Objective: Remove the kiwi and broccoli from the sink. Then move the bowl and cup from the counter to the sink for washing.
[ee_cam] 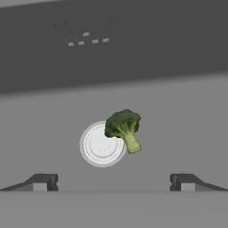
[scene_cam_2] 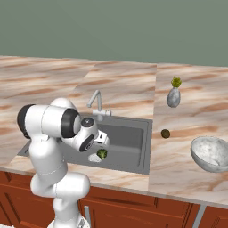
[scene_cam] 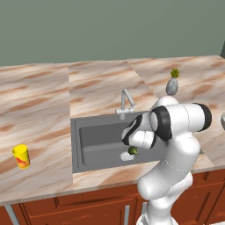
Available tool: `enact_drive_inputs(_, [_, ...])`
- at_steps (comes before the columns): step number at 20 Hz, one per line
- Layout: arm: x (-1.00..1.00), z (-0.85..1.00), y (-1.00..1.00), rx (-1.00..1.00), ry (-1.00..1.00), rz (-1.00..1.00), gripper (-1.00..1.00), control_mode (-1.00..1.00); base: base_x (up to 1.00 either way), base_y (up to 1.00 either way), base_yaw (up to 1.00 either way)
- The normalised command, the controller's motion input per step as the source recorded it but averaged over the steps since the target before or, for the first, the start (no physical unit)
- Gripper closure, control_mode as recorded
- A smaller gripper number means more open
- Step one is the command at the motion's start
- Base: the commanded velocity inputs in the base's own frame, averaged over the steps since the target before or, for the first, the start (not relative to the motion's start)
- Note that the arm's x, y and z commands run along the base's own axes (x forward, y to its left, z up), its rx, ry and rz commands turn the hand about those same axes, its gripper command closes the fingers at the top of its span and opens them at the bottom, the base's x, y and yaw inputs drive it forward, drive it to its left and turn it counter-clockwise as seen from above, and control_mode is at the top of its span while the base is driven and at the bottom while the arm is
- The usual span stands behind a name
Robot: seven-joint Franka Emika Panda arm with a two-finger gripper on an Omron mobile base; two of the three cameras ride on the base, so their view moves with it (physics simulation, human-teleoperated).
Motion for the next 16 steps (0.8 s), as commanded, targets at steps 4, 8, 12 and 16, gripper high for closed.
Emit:
enact_drive_inputs(4, [0.04, -0.15, 0.00, 0.00, 0.00, 0.00, -1.00, -1.00, 0.00, 0.00, 0.00])
enact_drive_inputs(8, [0.00, -0.14, 0.00, 0.00, 0.00, 0.00, -1.00, -1.00, 0.00, 0.00, 0.00])
enact_drive_inputs(12, [0.03, -0.11, 0.00, 0.00, 0.00, 0.00, -1.00, -1.00, 0.00, 0.00, 0.00])
enact_drive_inputs(16, [0.06, -0.12, 0.00, 0.00, 0.03, 0.00, -1.00, -1.00, 0.00, 0.00, 0.00])
